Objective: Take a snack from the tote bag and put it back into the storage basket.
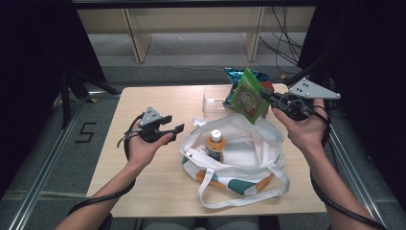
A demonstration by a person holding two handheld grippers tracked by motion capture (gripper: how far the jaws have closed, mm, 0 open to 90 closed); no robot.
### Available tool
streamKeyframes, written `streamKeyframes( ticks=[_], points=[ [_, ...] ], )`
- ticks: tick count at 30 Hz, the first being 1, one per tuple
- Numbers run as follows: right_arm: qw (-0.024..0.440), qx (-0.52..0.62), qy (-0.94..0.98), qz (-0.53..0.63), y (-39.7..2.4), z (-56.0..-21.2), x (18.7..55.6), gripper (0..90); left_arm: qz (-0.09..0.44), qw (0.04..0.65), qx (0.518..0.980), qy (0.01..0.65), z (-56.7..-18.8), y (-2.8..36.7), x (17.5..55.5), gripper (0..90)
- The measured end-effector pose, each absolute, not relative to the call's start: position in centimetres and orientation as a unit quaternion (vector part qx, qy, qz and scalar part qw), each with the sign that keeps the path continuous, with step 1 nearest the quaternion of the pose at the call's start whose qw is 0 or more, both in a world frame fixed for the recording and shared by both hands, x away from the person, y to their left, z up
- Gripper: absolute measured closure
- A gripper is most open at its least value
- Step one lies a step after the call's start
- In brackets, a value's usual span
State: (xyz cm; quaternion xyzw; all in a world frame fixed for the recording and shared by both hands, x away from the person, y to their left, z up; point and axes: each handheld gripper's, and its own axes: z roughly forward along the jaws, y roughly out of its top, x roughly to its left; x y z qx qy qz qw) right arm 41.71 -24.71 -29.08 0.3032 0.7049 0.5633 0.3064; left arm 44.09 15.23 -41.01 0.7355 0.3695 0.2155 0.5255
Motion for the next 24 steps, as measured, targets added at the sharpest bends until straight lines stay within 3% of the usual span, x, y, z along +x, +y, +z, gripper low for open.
streamKeyframes(
  ticks=[24],
  points=[
    [0.317,0.309,0.701,0.560,-24.5,-28.8,43.7,90.0,0.216,0.526,0.735,0.370,-41.0,15.2,44.1,37.4]
  ],
)
